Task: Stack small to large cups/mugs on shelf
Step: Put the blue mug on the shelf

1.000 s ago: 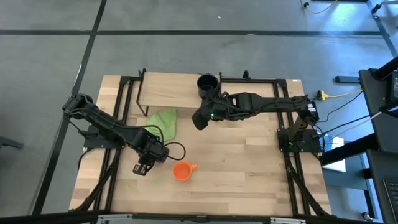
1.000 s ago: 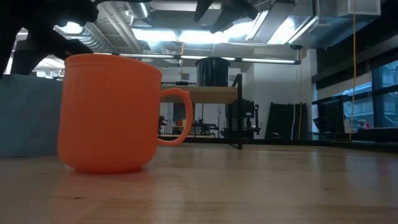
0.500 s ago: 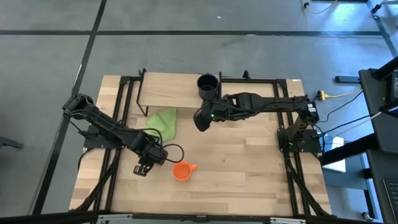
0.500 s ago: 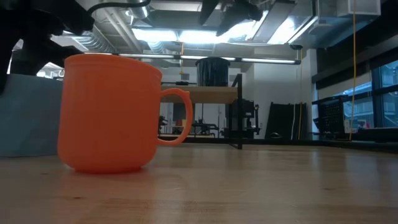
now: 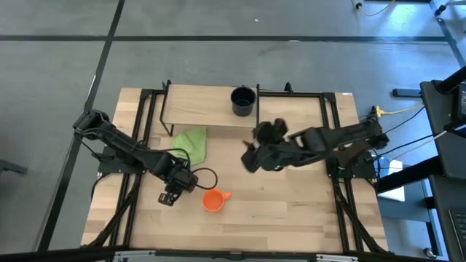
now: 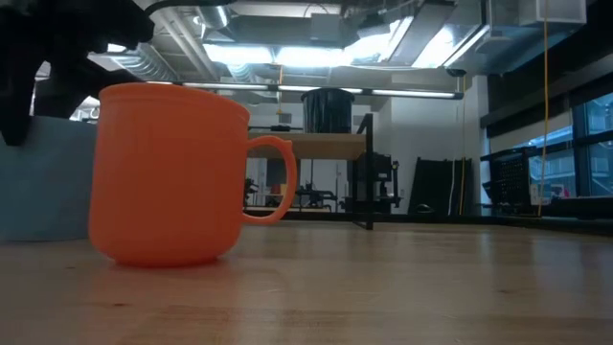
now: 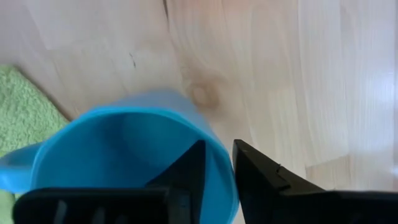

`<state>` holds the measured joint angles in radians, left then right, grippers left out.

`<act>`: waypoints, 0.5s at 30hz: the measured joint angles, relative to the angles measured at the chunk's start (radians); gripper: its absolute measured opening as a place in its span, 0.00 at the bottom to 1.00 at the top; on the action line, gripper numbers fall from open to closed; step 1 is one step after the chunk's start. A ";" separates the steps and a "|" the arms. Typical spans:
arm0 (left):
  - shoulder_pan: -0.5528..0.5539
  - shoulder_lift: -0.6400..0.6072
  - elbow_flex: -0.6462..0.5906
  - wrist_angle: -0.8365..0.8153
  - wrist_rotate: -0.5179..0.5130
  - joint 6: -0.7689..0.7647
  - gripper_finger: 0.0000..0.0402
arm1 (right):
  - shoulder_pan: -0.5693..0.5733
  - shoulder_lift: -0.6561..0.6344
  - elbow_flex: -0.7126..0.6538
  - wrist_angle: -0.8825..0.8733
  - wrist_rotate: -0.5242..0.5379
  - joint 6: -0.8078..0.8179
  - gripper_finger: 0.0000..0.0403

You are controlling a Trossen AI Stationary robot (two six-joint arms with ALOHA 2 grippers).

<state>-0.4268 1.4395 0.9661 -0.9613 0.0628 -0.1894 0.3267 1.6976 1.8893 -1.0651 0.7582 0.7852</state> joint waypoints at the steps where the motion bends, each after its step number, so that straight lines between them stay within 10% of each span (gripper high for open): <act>1: 0.004 0.000 0.000 0.002 0.001 0.010 0.19 | 0.004 -0.013 0.000 -0.024 0.015 0.006 0.55; 15: 0.034 0.000 0.000 0.022 0.001 0.046 0.19 | -0.023 -0.056 -0.002 -0.144 0.060 0.013 0.50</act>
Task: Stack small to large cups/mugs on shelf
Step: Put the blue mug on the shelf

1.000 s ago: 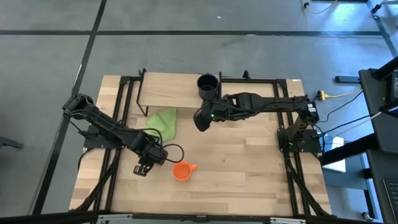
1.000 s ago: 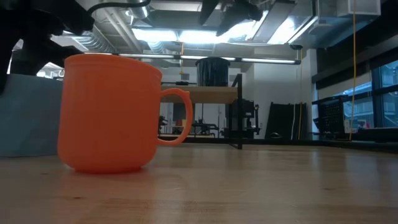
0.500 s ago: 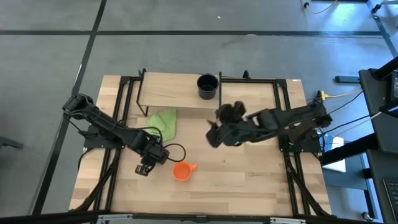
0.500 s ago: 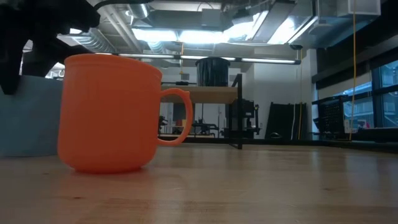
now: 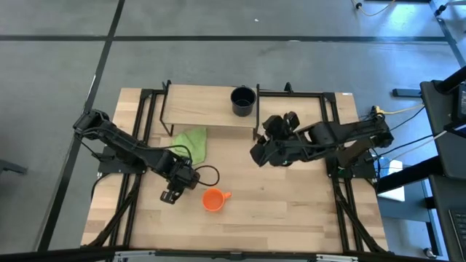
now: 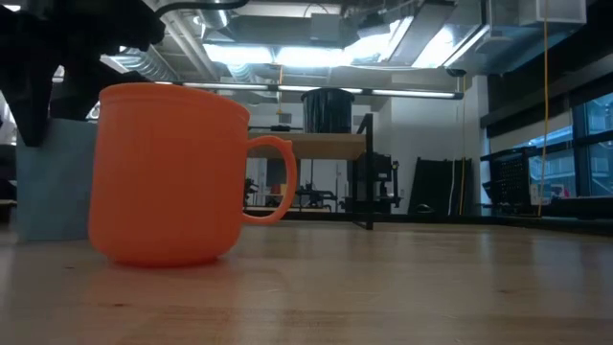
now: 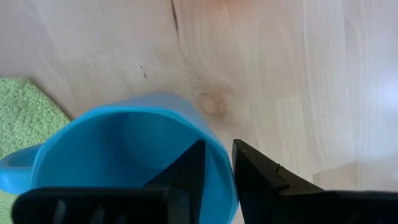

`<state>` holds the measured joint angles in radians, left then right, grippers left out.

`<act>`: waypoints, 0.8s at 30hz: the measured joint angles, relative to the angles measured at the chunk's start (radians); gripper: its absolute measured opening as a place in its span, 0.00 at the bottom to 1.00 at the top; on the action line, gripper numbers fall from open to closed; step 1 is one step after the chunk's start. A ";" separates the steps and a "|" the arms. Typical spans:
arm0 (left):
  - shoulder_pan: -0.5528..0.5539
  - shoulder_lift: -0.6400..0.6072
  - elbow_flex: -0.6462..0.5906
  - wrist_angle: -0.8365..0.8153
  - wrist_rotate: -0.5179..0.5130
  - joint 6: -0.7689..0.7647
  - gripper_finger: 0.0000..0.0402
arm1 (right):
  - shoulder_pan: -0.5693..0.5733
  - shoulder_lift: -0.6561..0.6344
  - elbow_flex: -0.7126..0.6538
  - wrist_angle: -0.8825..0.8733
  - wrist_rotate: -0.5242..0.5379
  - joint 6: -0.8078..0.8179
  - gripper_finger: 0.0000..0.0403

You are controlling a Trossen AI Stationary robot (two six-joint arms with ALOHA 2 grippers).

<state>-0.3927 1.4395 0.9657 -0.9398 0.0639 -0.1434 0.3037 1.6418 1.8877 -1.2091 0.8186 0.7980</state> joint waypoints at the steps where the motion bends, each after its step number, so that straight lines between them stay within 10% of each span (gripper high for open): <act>1: 0.000 0.000 0.000 0.000 0.000 -0.002 0.19 | -0.001 -0.006 0.000 0.000 0.002 -0.010 0.50; 24: 0.000 -0.002 0.002 -0.009 -0.037 -0.010 0.04 | -0.006 -0.116 0.000 -0.117 0.078 0.011 0.50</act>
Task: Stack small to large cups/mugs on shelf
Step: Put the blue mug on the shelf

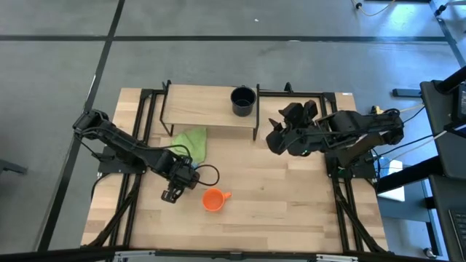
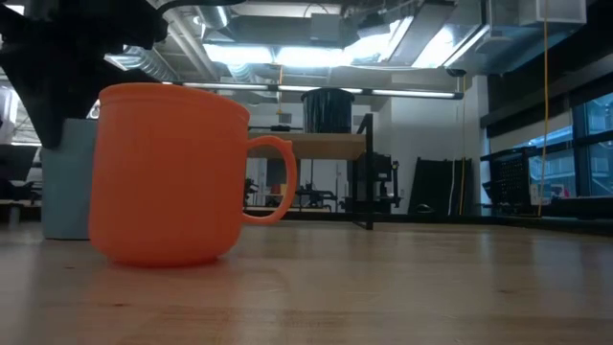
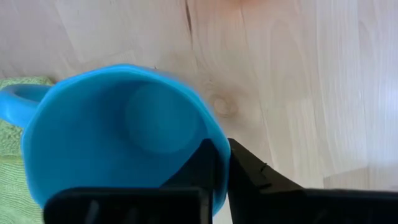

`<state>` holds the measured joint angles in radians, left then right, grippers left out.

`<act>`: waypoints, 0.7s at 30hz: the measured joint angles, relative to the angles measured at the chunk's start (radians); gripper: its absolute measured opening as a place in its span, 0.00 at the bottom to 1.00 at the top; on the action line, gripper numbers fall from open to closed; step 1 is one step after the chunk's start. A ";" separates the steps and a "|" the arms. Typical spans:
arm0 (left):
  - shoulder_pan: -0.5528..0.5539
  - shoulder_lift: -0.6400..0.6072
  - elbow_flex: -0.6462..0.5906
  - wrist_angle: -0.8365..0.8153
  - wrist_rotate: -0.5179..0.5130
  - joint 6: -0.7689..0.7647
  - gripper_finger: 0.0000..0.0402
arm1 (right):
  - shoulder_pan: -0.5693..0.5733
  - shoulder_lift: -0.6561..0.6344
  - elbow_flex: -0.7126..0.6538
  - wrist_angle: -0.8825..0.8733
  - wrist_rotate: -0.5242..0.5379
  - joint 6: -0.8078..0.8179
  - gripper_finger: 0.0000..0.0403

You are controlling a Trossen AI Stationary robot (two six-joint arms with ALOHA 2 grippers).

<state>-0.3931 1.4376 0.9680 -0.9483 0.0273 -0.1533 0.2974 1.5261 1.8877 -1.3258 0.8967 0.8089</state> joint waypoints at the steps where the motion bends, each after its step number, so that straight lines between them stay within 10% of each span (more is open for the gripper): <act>1: 0.000 0.000 0.000 -0.003 0.000 0.001 0.03 | 0.000 0.000 0.000 -0.001 0.000 0.000 0.50; 21: 0.142 -0.072 0.221 -0.289 -0.005 0.103 0.02 | -0.006 -0.004 0.000 -0.004 0.000 0.001 0.50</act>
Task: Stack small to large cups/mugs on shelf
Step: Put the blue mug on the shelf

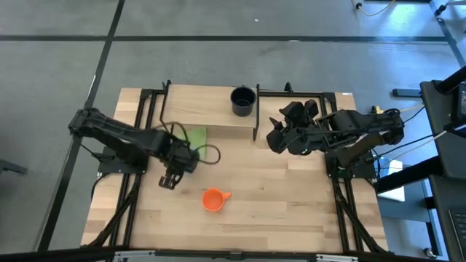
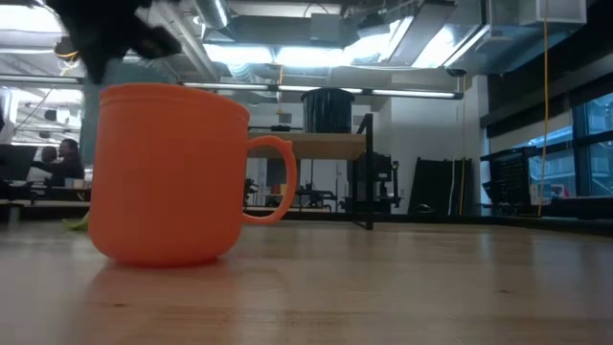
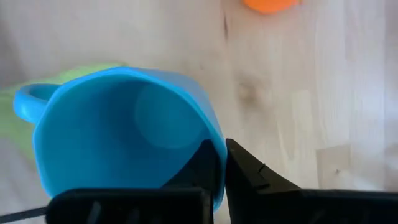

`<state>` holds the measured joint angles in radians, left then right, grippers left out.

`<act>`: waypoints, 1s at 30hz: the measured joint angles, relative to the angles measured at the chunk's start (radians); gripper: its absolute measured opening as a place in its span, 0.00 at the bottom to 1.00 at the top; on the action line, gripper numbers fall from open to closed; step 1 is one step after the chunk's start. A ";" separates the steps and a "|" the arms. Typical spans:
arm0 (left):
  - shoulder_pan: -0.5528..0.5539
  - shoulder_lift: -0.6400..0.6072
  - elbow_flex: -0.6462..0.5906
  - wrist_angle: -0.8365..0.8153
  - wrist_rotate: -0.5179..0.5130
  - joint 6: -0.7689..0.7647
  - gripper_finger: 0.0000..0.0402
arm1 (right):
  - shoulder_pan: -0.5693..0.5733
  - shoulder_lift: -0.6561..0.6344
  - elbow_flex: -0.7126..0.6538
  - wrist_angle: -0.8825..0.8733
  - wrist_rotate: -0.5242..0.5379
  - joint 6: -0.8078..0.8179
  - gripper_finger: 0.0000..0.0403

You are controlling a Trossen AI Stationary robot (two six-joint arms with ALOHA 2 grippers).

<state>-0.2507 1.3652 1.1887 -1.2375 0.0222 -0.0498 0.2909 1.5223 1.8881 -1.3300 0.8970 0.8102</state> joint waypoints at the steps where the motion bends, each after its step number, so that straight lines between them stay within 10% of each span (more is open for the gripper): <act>1: 0.015 -0.004 0.029 -0.025 -0.014 0.015 0.02 | 0.000 0.000 0.000 0.000 0.000 -0.001 0.50; 14: 0.320 0.044 0.434 -0.257 -0.214 0.328 0.02 | -0.003 0.000 0.000 -0.001 0.001 -0.002 0.50; 30: 0.541 0.244 0.643 -0.258 -0.245 0.499 0.02 | -0.039 0.000 0.000 -0.019 0.005 -0.002 0.50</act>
<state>0.2905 1.6089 1.8312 -1.4960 -0.2231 0.4488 0.2516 1.5223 1.8881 -1.3495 0.9020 0.8078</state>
